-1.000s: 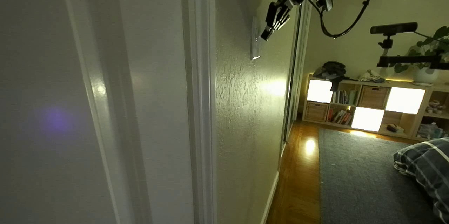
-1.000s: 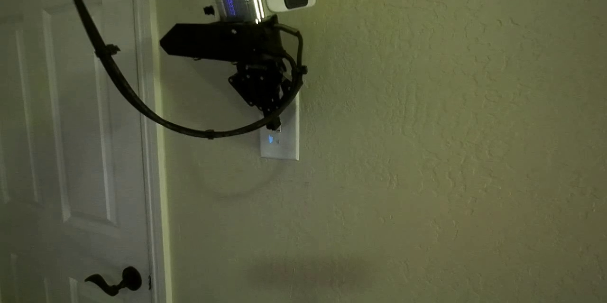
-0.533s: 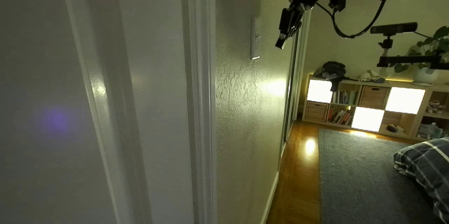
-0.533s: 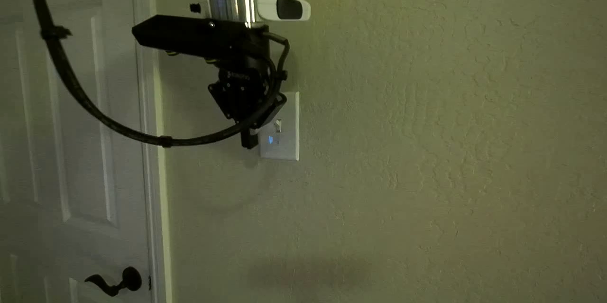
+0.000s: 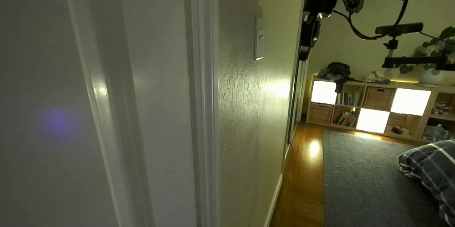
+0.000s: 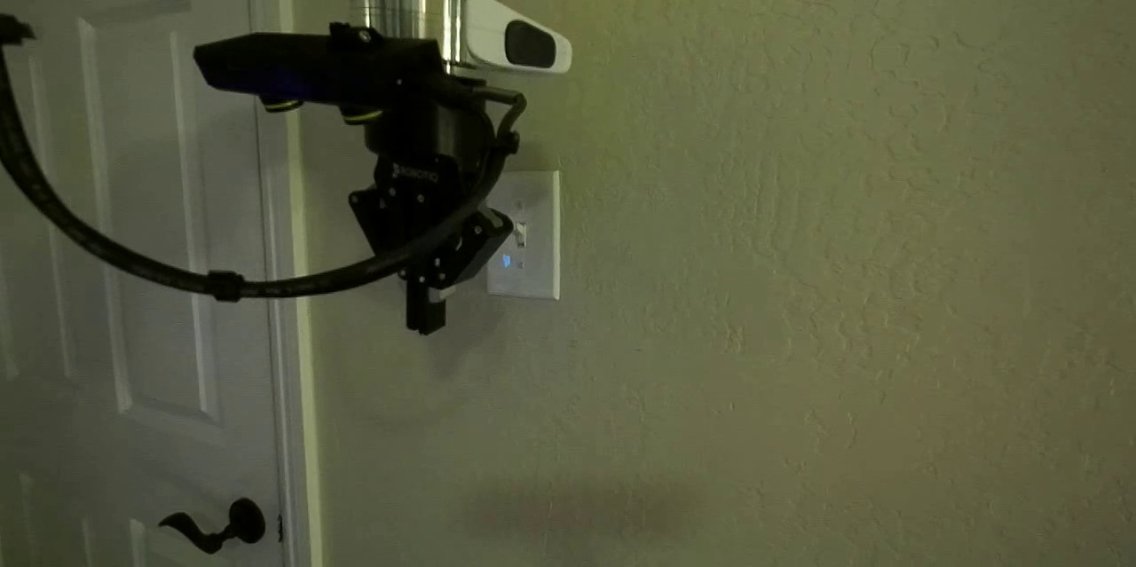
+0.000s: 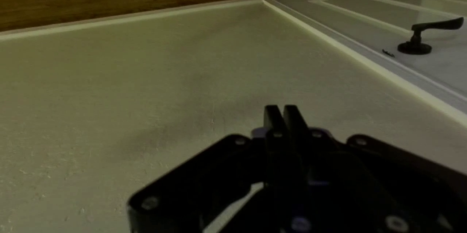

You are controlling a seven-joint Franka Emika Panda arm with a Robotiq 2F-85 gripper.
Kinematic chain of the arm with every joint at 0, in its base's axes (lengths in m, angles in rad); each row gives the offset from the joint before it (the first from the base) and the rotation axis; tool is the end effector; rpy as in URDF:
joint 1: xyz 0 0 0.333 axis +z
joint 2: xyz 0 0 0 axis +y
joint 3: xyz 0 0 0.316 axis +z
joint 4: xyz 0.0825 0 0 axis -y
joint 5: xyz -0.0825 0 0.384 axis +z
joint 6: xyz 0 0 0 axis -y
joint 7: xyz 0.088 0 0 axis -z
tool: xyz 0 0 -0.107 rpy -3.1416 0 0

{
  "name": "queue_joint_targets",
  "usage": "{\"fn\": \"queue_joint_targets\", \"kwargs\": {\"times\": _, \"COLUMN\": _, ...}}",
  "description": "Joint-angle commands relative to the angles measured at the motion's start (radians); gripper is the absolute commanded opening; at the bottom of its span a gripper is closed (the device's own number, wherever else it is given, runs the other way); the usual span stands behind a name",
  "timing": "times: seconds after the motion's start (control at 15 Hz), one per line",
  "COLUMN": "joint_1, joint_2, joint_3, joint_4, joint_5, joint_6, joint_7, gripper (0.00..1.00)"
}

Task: Turn on the light switch, turn it off then turn it back on

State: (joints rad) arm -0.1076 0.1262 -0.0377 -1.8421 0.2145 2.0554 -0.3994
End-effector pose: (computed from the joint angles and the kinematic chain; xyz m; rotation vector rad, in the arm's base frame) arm 0.6004 -0.0755 0.4657 -2.9662 -0.2418 -0.2012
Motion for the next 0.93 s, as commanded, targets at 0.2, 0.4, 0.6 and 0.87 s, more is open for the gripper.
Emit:
{"fn": "queue_joint_targets", "kwargs": {"times": 0.2, "joint_1": 0.009, "joint_2": -0.119, "joint_3": 0.000, "joint_4": -0.127, "joint_5": 0.005, "joint_6": 0.002, "joint_7": -0.015, "gripper": 0.57}}
{"fn": "queue_joint_targets", "kwargs": {"times": 0.4, "joint_1": 0.010, "joint_2": -0.164, "joint_3": -0.001, "joint_4": -0.170, "joint_5": 0.067, "joint_6": 0.010, "joint_7": -0.034, "gripper": 0.77}}
{"fn": "queue_joint_targets", "kwargs": {"times": 0.6, "joint_1": 0.013, "joint_2": -0.202, "joint_3": -0.011, "joint_4": -0.207, "joint_5": 0.125, "joint_6": -0.002, "joint_7": -0.044, "gripper": 0.95}}
{"fn": "queue_joint_targets", "kwargs": {"times": 0.87, "joint_1": 0.021, "joint_2": -0.171, "joint_3": -0.018, "joint_4": -0.172, "joint_5": 0.117, "joint_6": -0.005, "joint_7": -0.022, "gripper": 0.97}}
